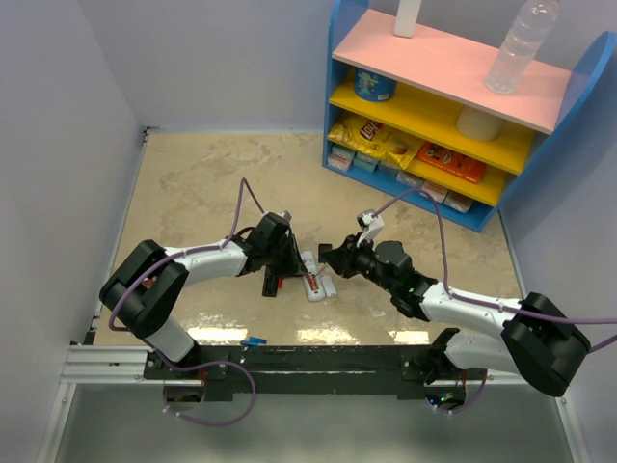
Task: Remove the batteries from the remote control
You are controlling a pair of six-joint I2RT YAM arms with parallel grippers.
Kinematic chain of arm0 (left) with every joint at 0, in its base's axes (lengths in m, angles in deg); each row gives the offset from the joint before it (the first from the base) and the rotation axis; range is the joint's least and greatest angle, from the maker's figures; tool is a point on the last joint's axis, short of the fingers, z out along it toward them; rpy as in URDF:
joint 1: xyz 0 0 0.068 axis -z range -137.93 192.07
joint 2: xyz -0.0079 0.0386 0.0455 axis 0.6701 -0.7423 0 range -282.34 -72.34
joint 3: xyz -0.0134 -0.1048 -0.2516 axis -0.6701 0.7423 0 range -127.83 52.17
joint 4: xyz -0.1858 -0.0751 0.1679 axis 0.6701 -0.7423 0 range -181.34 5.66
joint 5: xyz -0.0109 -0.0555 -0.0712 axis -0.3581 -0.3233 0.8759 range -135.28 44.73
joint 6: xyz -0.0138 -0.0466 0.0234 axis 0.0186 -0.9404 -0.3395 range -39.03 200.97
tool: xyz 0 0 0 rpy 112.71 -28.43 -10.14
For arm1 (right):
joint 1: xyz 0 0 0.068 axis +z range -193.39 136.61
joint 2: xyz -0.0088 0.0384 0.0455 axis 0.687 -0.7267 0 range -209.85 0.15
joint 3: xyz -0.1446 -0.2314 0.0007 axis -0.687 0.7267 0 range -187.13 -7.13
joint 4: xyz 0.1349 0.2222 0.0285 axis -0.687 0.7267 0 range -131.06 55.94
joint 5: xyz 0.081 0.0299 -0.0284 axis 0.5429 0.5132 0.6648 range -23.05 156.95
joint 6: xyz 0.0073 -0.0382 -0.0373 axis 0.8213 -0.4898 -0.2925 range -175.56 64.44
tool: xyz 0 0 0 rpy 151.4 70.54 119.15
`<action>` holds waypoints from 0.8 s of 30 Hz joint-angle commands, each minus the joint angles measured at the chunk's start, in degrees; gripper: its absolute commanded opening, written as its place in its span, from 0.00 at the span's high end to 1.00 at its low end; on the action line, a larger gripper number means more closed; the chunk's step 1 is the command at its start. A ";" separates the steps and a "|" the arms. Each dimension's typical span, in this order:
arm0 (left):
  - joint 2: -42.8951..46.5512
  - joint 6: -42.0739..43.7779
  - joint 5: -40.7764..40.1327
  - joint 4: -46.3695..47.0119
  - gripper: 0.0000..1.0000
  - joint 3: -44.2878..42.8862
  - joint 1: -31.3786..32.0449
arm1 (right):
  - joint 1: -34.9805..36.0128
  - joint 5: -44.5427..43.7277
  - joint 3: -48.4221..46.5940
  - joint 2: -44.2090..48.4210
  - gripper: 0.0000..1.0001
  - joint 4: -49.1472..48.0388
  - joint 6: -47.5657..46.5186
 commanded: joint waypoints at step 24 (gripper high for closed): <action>0.38 -0.27 2.20 -1.60 0.72 0.28 0.92 | -0.19 -2.27 -4.59 1.53 1.00 4.74 -3.64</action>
